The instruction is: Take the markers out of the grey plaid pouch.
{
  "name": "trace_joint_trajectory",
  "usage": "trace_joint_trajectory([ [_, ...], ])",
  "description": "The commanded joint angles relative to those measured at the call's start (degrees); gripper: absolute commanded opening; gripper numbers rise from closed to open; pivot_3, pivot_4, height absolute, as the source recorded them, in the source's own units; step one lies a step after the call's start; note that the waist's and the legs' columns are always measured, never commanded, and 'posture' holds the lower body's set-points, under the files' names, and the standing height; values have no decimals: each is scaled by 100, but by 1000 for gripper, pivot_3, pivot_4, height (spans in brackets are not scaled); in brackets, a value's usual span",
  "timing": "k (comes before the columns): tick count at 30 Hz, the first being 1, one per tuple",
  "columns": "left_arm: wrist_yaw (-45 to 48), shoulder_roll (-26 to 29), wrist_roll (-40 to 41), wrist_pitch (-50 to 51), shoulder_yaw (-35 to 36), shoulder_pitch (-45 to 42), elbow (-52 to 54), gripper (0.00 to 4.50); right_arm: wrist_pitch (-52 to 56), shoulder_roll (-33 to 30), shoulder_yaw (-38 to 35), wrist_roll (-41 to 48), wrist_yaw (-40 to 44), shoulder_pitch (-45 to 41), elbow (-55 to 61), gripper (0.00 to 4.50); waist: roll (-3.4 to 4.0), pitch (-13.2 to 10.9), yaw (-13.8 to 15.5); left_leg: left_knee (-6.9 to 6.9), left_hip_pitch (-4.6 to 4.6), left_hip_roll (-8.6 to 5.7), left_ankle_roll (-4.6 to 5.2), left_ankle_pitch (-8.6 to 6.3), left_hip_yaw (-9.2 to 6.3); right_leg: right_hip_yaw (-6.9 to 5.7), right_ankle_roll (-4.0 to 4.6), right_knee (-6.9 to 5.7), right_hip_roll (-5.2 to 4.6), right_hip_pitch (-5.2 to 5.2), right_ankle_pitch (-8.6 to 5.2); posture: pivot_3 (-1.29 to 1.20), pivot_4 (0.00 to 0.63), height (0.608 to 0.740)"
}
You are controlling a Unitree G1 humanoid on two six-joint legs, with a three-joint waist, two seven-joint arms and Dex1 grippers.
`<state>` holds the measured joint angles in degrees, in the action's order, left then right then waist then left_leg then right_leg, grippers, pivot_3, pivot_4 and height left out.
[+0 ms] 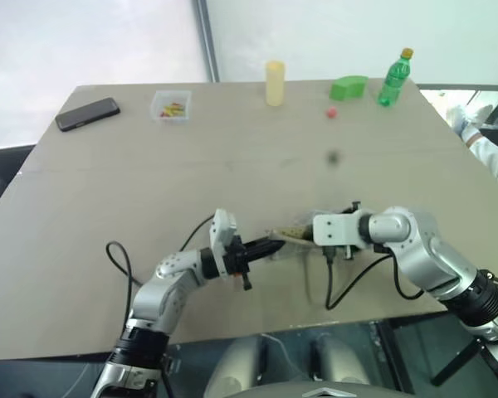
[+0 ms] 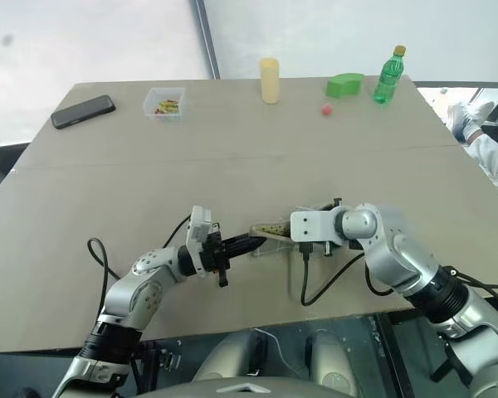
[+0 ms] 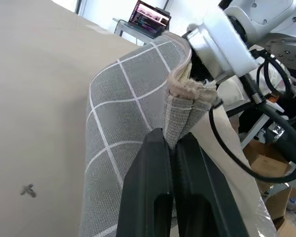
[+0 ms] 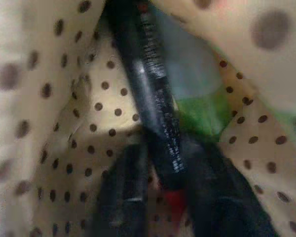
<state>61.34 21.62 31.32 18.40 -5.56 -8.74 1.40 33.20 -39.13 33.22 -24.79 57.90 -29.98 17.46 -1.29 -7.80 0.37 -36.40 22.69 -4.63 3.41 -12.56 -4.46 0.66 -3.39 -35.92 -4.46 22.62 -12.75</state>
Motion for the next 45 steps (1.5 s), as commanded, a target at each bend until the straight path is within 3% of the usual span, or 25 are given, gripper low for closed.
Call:
trace_joint_trajectory([
  [1,33,-25,-53,-81,18,23,-90,0,121,-6,-147,11,-15,146,-66,311,0,0,4,0,0,0,0,0,-1,-4,-1,0,-1,0,0,0,150,740],
  [7,-211,-98,-417,-537,99,-151,-474,0,188,72,-1198,1120,256,366,853,298,8,-9,35,1,12,-1,-1,2,-5,-9,6,4,0,11,22,0,150,740],
  [15,-383,-21,-1944,-2930,-268,-425,-1379,0,1706,136,-2333,2554,381,383,1746,254,25,-27,61,10,34,-8,1,0,-6,-9,-1,17,-11,27,28,0,150,740],
  [20,-722,-46,-2398,-3598,-306,-656,-1839,0,2159,-108,-2607,2855,149,351,1736,184,26,-27,59,11,54,-11,3,-1,-6,-11,-1,21,-15,44,28,0,150,740],
  [25,-1458,-138,-2512,-3525,-29,-1116,-2250,0,2574,-990,-2920,3220,286,855,2057,183,28,-28,121,-6,112,-14,5,2,-17,-23,-2,12,-14,94,30,0,150,740],
  [30,-1752,-108,-2598,-3590,48,-1323,-2495,0,2159,-1700,-2888,3101,50,1509,1858,172,30,-29,115,-1,114,-16,7,2,-12,-21,-3,16,-16,97,30,0,150,740],
  [34,-1805,-88,-2631,-3496,0,-1254,-2351,0,1887,-1258,-3361,3187,-586,1514,1004,162,25,-30,99,-3,112,-16,6,1,-11,-20,-3,15,-16,94,30,0,150,740],
  [38,-1732,-113,-2521,-3342,-66,-1140,-2089,0,1780,-480,-3545,2975,-1690,944,-185,162,26,-30,55,-7,105,-15,6,2,-9,-16,-4,10,-13,90,30,0,150,740],
  [41,-1527,-130,-2467,-3333,-211,-1025,-1835,0,1738,131,-3478,2663,-2585,390,-1250,162,29,-32,43,-6,104,-15,10,5,-8,-12,-3,7,-11,90,31,0,150,740],
  [45,-1283,-120,-2321,-3212,-307,-857,-1475,0,1378,480,-3243,2393,-3068,91,-2139,162,30,-32,81,0,111,-22,8,26,-10,-14,-2,7,-14,98,32,0,150,740],
])
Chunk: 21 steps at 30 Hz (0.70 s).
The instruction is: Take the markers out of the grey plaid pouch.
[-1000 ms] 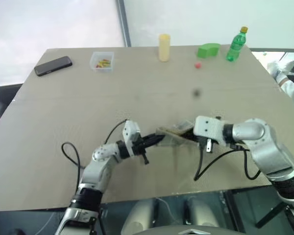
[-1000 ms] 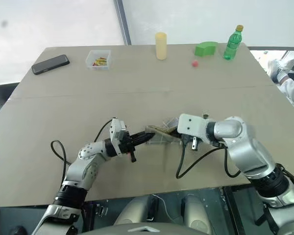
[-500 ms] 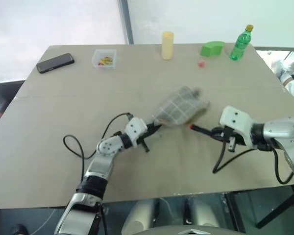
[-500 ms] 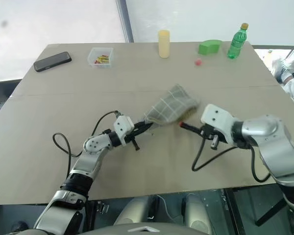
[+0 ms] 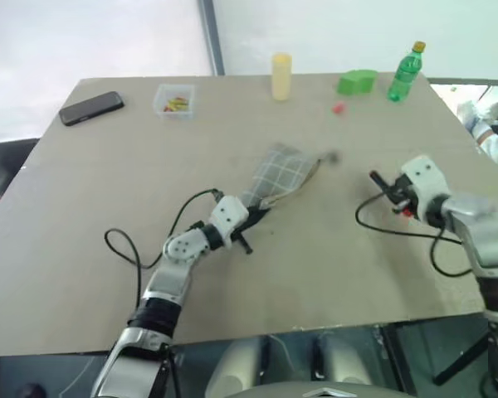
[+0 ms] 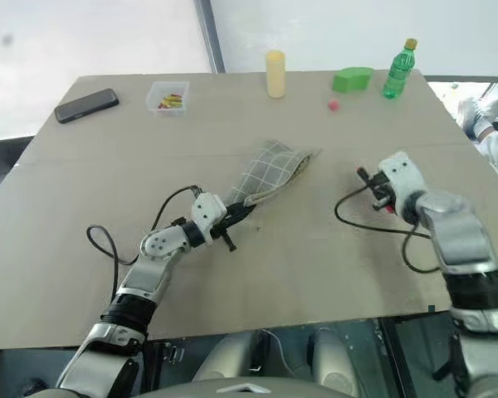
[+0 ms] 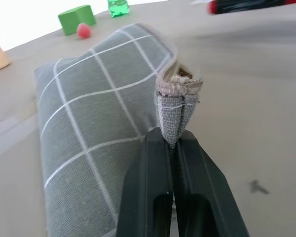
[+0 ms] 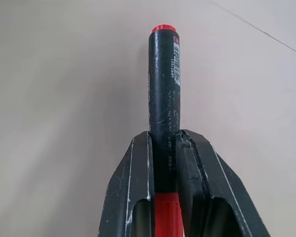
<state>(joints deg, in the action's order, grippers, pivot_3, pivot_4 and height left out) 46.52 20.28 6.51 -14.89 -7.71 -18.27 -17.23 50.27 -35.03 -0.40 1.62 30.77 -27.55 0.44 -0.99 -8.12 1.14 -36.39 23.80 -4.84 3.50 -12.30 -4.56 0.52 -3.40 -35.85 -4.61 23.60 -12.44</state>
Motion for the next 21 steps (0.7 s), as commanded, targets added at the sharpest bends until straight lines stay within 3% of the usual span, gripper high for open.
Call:
trace_joint_trajectory([
  [1,253,20,204,155,-95,138,459,0,-381,131,138,-269,-423,-197,-560,162,1,0,-9,4,2,-4,-4,3,1,2,0,1,-3,4,0,0,150,740],
  [8,530,8,701,653,-20,386,1055,0,-539,231,210,-331,-504,-57,-515,3548,2,1,-37,6,-5,-8,19,-10,12,17,-1,-1,-4,6,0,0,150,740],
  [10,664,25,932,850,4,450,1276,0,-550,201,79,-218,-429,82,-139,4337,3,1,-36,6,-6,-2,22,-12,11,15,0,-3,1,5,0,0,150,740],
  [14,659,-3,1324,1419,83,474,1655,0,-507,45,-295,209,-78,429,980,4337,9,-3,-39,7,-2,3,25,-13,8,15,-1,-5,4,6,0,0,150,740],
  [17,487,-265,1491,1263,280,385,1538,0,-355,-177,-619,721,353,725,2003,4337,20,-10,-25,5,-2,-2,27,-14,10,16,-1,-3,2,6,0,0,150,740],
  [19,823,-226,1892,1545,397,303,1540,0,-193,-297,-874,1064,537,850,2577,4337,19,-10,-19,1,0,-3,27,-14,9,12,-2,-1,1,5,1,0,150,740],
  [21,1331,-42,2770,2500,570,201,1680,0,67,-422,-1198,1487,739,980,3134,4337,19,-10,-21,1,0,-2,28,-15,6,7,-3,0,2,3,0,0,150,740],
])
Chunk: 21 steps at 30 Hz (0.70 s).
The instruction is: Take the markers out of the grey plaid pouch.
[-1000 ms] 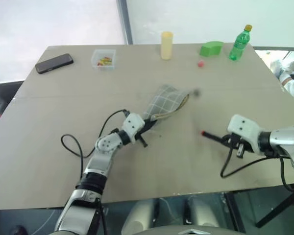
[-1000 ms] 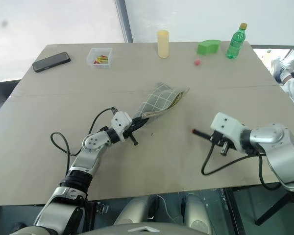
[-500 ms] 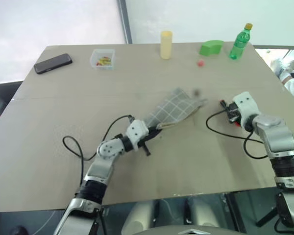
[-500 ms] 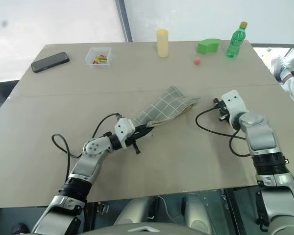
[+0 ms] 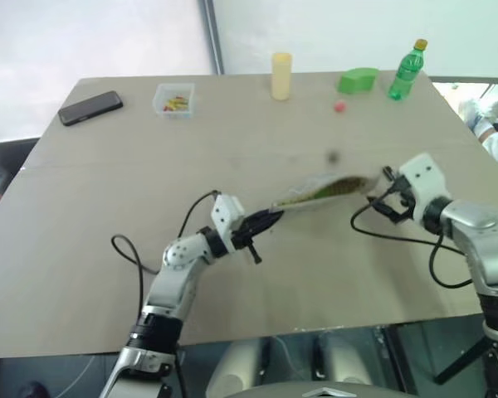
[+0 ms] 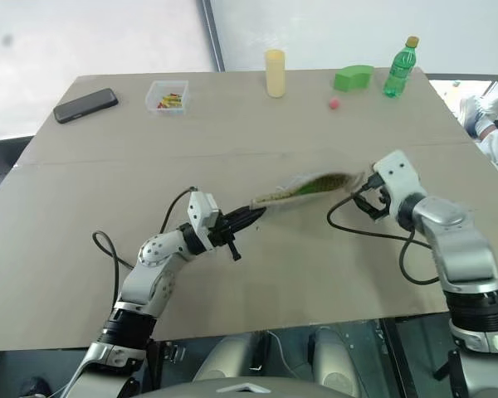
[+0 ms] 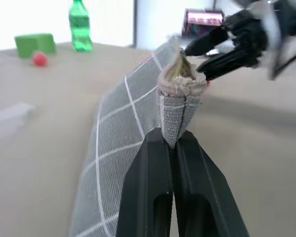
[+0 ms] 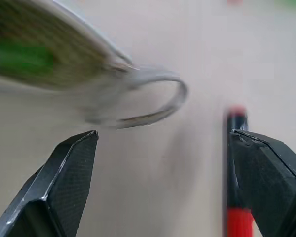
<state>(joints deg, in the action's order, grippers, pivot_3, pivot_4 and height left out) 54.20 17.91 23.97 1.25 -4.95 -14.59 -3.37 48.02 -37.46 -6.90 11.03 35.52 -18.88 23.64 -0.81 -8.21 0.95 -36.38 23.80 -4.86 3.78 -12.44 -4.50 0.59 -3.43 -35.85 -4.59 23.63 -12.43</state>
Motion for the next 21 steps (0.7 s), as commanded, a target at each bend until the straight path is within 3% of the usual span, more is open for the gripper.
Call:
trace_joint_trajectory([
  [1,797,308,1462,1309,414,-228,371,0,541,-253,-869,886,414,203,1128,4337,0,0,-7,0,0,1,0,0,-4,-4,0,0,0,-1,0,0,150,740],
  [4,1188,580,1999,1990,564,-327,430,0,1134,-463,-1617,1644,677,417,1691,4337,1,-1,-14,0,0,4,1,0,-10,-24,-1,0,4,-4,-1,0,150,740],
  [8,1719,887,1515,1790,289,-226,237,0,2064,-458,-2496,2889,658,367,2260,4337,0,-1,-9,-4,-4,3,3,0,-9,-36,-1,3,0,-14,-1,0,150,740],
  [9,1798,903,1450,1746,241,-203,253,0,2244,-407,-2463,3097,520,264,2327,4106,0,-1,-14,-4,-5,3,2,0,-9,-34,0,4,-1,-15,-1,0,150,740],
  [10,1861,904,1395,1705,206,-182,272,0,2350,-377,-2370,3209,393,195,2378,3624,-1,-1,-15,-4,-6,3,2,-1,-8,-26,0,4,-2,-15,-1,0,150,740],
  [11,1903,889,1329,1641,177,-169,277,0,2408,-376,-2250,3259,281,155,2412,3532,-2,-2,-12,-4,-6,5,3,-1,-8,-18,1,5,-3,-15,-2,0,150,740],
  [12,1932,866,1257,1564,143,-150,278,0,2448,-381,-2081,3294,187,131,2437,3156,-1,-2,-11,-5,-4,5,2,0,-9,-11,1,5,-4,-15,-2,0,150,740],
  [16,2018,812,1066,1375,78,-89,252,0,2468,-454,-1378,3403,-28,43,2479,1465,-1,-2,7,-4,3,5,3,0,-9,-10,2,11,-9,-11,-2,0,150,740],
  [21,2095,822,874,1160,54,0,195,0,2140,-989,-176,2961,45,-26,2130,1465,-1,-2,-2,-3,3,2,3,-1,-7,-9,1,15,-12,-10,-2,0,150,740],
])
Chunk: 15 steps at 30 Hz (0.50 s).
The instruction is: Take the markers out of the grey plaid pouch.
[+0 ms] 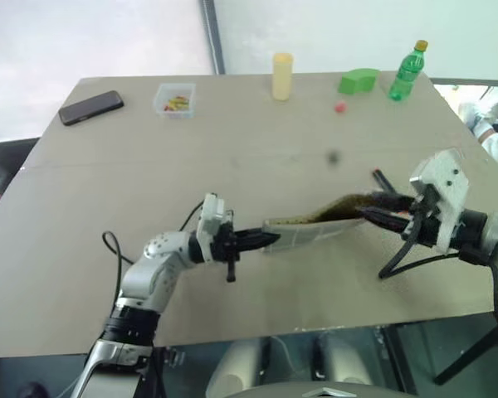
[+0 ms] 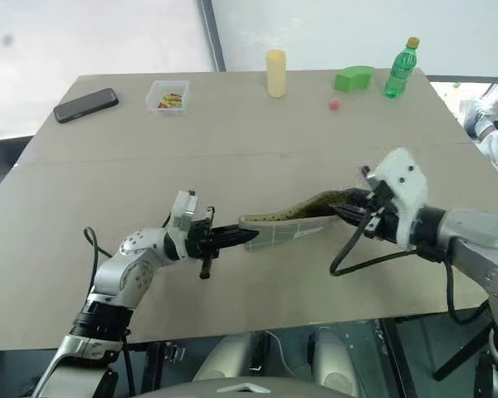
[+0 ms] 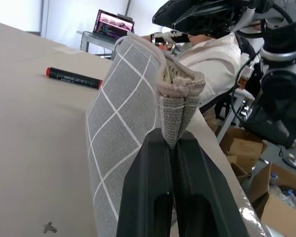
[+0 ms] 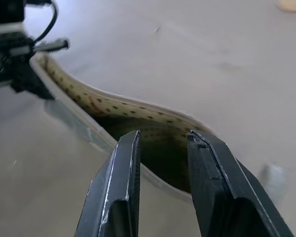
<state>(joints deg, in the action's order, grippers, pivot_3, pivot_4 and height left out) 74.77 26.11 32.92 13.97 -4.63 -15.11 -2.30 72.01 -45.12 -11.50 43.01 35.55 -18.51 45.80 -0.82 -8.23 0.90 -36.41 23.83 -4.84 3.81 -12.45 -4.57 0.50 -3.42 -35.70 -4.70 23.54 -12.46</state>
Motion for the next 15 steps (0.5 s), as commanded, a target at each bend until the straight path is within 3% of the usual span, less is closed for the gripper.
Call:
trace_joint_trajectory([
  [1,30,-5,-28,-111,26,59,105,0,-357,-318,445,-320,70,-63,-142,1465,0,0,2,0,0,0,0,0,0,-1,0,0,0,0,0,0,150,740],
  [5,-115,-73,-53,-53,-32,104,287,0,-663,-396,1337,-693,130,-310,-566,1465,0,0,-4,0,-1,0,0,0,0,0,0,-1,0,0,0,0,150,740],
  [11,-446,-179,-10,299,-125,99,709,0,-1577,-186,3074,-2012,40,-970,-1331,1465,1,-1,-7,-1,-1,1,0,0,0,0,0,-3,2,3,0,0,150,740],
  [15,-635,-209,68,613,-137,35,929,0,-2359,94,3583,-2718,47,-1194,-1775,1465,-1,-1,-3,-1,0,-1,-2,1,0,0,-1,-2,3,4,1,0,150,740],
])
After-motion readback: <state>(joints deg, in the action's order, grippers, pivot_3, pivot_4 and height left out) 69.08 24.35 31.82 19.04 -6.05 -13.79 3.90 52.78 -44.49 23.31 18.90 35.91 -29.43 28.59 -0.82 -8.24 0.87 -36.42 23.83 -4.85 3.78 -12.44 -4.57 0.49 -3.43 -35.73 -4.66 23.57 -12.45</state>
